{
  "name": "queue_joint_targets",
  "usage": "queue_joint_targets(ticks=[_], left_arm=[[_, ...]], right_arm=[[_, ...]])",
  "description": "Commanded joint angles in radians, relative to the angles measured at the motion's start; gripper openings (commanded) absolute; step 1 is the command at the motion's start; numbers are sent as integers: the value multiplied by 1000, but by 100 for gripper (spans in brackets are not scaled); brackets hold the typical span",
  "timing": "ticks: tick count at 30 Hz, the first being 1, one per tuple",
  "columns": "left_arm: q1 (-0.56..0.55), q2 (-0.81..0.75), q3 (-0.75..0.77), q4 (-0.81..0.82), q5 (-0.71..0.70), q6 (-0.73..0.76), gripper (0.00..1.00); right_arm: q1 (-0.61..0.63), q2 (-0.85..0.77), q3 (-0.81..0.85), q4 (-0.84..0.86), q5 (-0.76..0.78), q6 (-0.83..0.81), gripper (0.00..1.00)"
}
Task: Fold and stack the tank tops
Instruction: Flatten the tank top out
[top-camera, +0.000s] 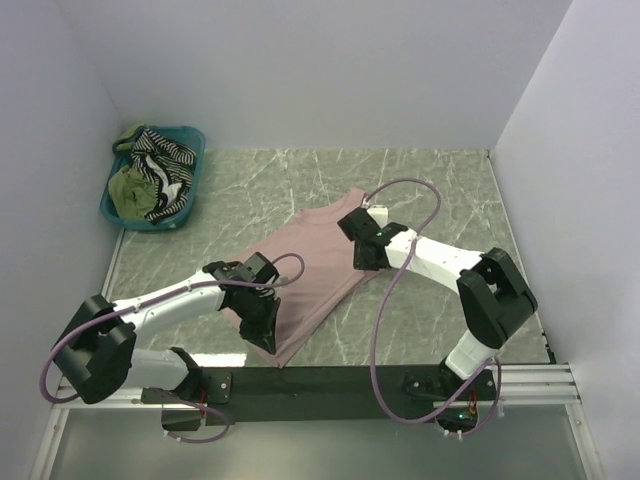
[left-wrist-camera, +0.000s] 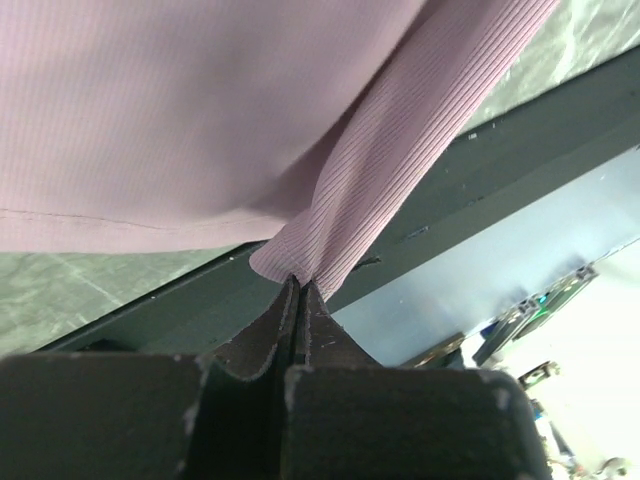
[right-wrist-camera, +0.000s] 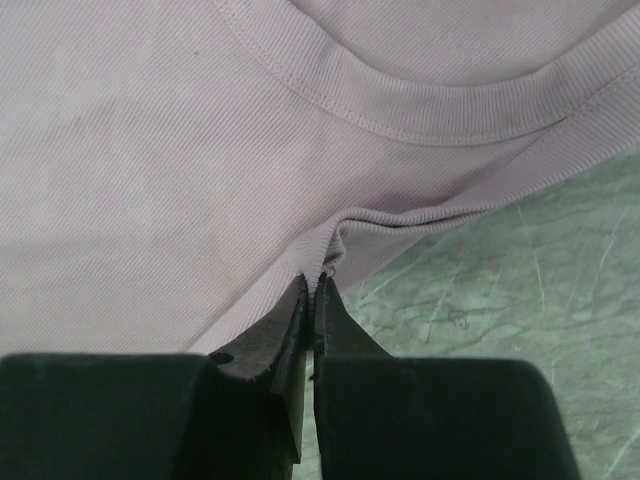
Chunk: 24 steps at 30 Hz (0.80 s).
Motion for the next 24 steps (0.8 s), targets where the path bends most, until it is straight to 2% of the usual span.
queue_joint_targets(ticks=[1,6,17,24], left_arm=[[33,-11,10,-10,-4,-12,1],[42,-17,88,-67,-38,20,1],[157,6,82,-87,-3,36,1],[162,6,108,-107,17,66,1]], right_arm=[[-6,21,56,-26,42,-21,0],[-12,5,49,-23,43,-30,0],[-18,35,92,-1,19,-68,0],[-18,5,38,10,6,-67,0]])
